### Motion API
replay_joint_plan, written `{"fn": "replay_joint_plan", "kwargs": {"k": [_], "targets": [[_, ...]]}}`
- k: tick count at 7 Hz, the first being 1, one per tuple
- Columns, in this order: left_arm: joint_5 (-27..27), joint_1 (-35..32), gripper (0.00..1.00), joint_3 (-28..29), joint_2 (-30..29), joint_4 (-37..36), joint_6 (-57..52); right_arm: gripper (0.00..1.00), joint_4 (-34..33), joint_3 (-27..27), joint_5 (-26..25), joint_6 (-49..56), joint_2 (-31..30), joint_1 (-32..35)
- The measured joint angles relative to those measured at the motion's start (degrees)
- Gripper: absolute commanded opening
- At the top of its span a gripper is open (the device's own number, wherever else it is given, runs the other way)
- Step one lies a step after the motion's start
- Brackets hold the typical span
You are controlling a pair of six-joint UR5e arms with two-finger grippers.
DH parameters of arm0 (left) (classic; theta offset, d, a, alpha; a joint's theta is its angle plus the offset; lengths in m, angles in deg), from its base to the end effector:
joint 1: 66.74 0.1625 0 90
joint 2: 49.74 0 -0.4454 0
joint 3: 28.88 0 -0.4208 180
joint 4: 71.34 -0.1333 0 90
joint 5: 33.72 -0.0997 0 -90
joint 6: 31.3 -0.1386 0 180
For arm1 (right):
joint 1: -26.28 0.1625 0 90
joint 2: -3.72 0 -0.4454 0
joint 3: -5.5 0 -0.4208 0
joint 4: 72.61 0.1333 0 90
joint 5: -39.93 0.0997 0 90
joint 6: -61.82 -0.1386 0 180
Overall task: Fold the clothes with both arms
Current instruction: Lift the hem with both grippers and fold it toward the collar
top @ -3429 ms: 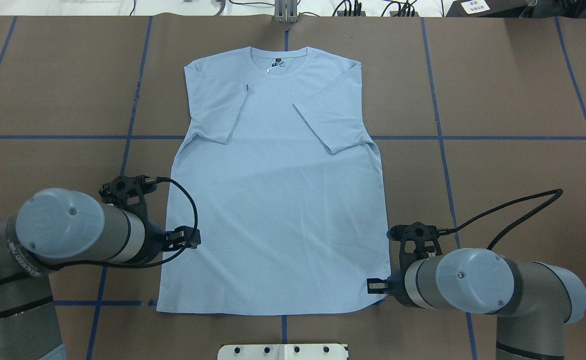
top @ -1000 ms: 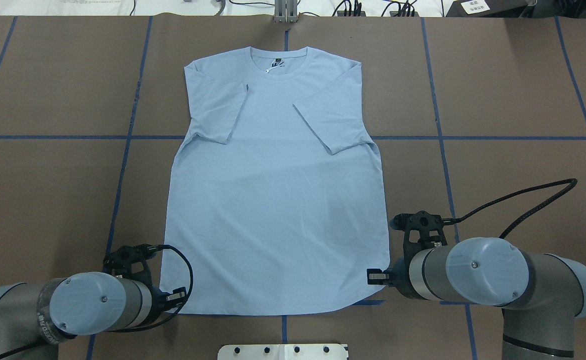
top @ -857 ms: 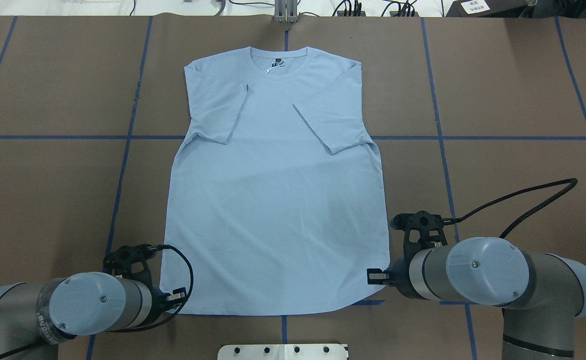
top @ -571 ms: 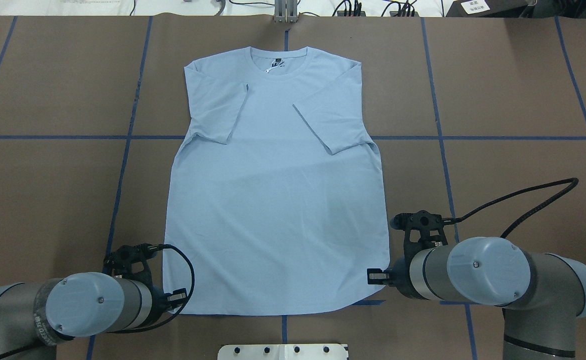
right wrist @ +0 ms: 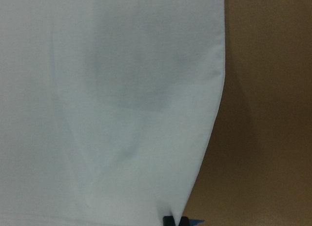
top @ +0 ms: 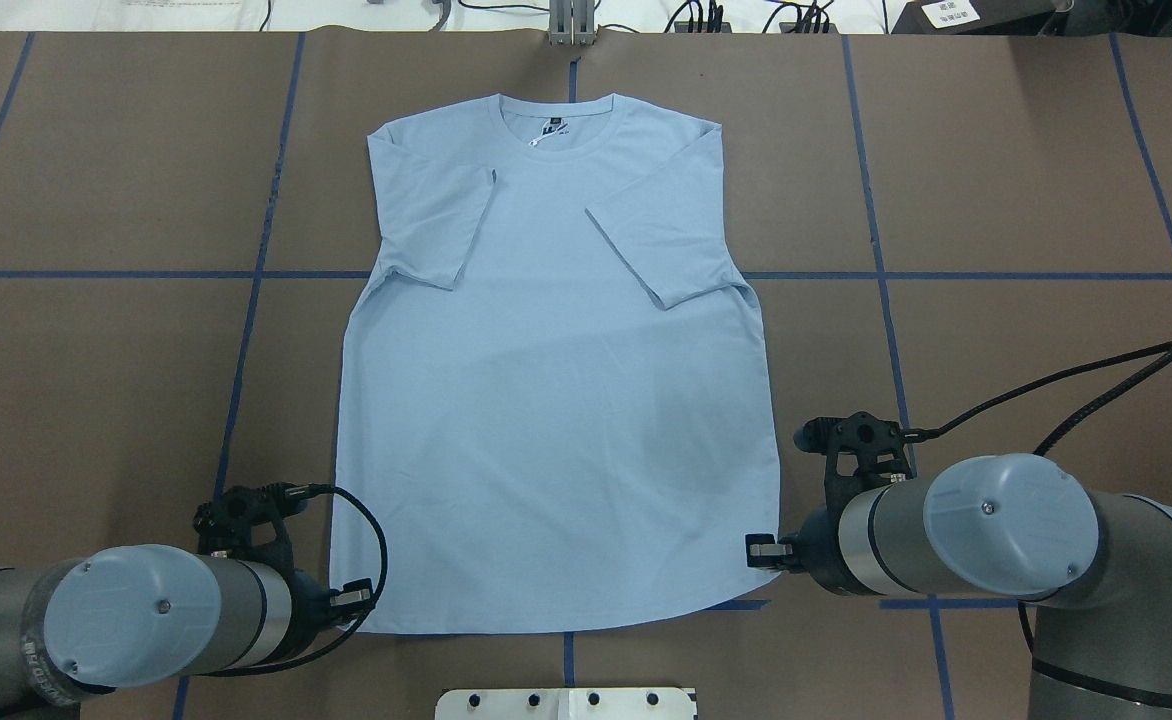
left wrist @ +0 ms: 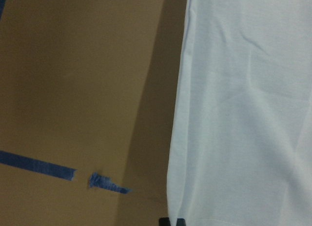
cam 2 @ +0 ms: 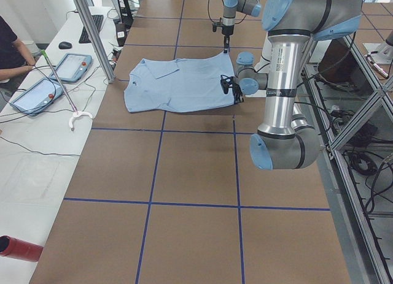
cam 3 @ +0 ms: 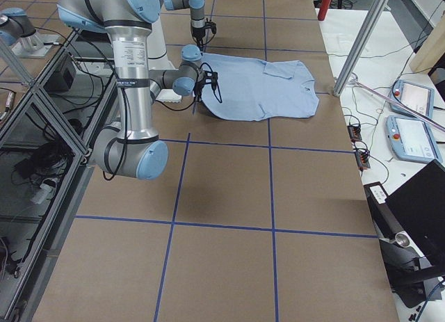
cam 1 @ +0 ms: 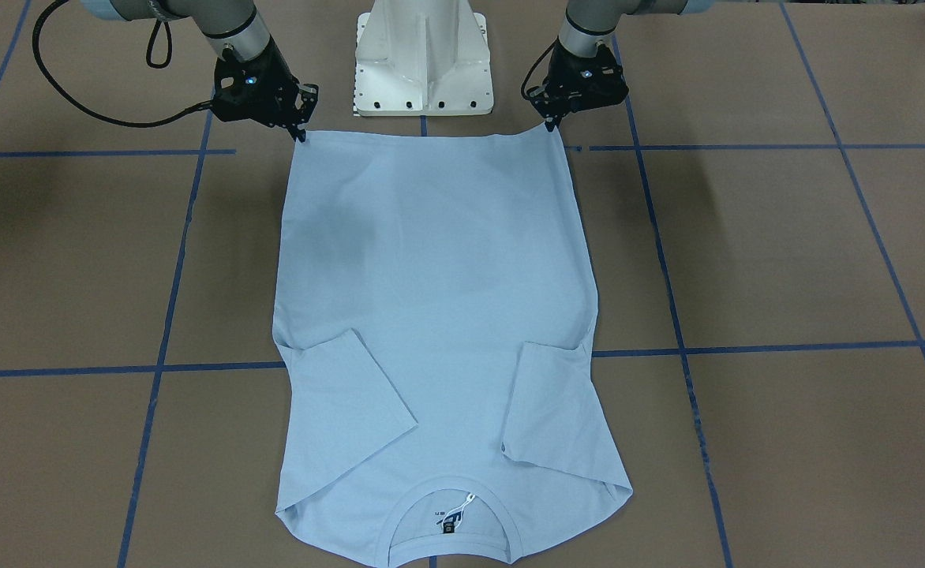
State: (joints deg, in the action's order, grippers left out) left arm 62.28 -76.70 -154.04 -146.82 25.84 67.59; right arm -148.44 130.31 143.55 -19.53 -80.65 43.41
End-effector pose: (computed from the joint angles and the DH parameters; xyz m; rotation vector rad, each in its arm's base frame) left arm 0.5073 -0.2097 0.3356 -0.0904 0.8652 -0.2629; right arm -0.4783 -0.2527 0.3295 -0.0023 -0.9730 0.0229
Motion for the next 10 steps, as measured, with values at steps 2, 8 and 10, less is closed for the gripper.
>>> {"fn": "replay_joint_plan", "kwargs": {"k": [2, 8, 10], "targets": [[0.18, 0.78, 0.00, -5.99, 0.01, -5.90, -0.34, 0.00, -0.13, 4.29, 2.08, -0.51, -3.23, 0.09], [0.36, 9.99, 0.00, -20.13, -0.32, -17.98, -0.86, 0.00, -0.39, 12.95, 15.31, -3.86, -10.43, -3.62], [0.68, 4.88, 0.00, -19.43, -0.57, -18.28, -5.16, 0.00, -0.26, 10.14, 14.89, -3.63, -6.71, 1.63]]}}
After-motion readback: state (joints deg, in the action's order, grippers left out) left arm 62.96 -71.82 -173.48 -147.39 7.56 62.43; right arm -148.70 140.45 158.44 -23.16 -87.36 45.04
